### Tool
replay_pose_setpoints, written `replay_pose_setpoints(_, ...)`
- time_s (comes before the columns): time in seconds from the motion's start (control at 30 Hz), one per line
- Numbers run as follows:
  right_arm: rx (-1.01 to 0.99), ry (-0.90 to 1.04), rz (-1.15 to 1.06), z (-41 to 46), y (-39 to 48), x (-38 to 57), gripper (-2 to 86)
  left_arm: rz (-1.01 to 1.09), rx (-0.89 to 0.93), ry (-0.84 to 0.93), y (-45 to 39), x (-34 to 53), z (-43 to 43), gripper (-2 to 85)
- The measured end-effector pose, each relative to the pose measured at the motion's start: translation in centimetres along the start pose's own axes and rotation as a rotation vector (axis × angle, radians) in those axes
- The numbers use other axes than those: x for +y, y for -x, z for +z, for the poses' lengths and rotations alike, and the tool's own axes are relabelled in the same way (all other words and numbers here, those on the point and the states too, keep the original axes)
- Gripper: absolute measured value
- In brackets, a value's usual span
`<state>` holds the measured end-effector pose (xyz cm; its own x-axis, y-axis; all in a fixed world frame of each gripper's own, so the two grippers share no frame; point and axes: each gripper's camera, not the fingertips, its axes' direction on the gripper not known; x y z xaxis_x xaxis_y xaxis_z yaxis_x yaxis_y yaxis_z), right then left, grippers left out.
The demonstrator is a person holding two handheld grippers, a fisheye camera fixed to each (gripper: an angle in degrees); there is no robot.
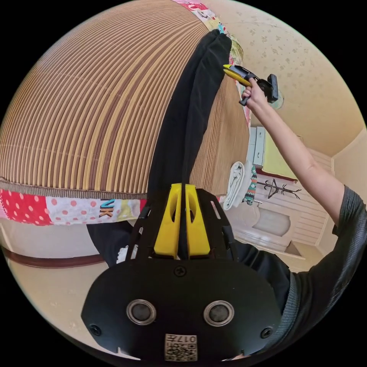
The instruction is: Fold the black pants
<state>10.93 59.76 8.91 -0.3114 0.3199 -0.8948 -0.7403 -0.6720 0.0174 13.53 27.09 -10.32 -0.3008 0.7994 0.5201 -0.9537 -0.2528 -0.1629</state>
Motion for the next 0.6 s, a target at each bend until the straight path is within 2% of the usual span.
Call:
replay_pose_setpoints(0.27, 0.155, -0.104, 0.085, 6.0, 0.7, -12.5, 10.5, 0.065, -0.035, -0.039, -1.9, 2.2, 0.9, -0.8)
replay_pose_setpoints(0.33, 0.212, -0.043, 0.09, 8.0, 0.4, -13.6, 9.6, 0.069, -0.033, -0.053, -1.9, 2.5, 0.9, -0.9)
replay_pose_setpoints(0.43, 0.252, -0.056, 0.029, 8.6, 0.9, -13.5, 4.8, 0.055, -0.002, -0.069, -1.3, 2.8, 0.9, -0.9)
replay_pose_setpoints(0.6, 0.229, -0.212, -0.073, 4.3, 3.8, -12.1, 2.2, 0.026, 0.098, -0.085, -0.2, 3.4, 0.2, -0.9)
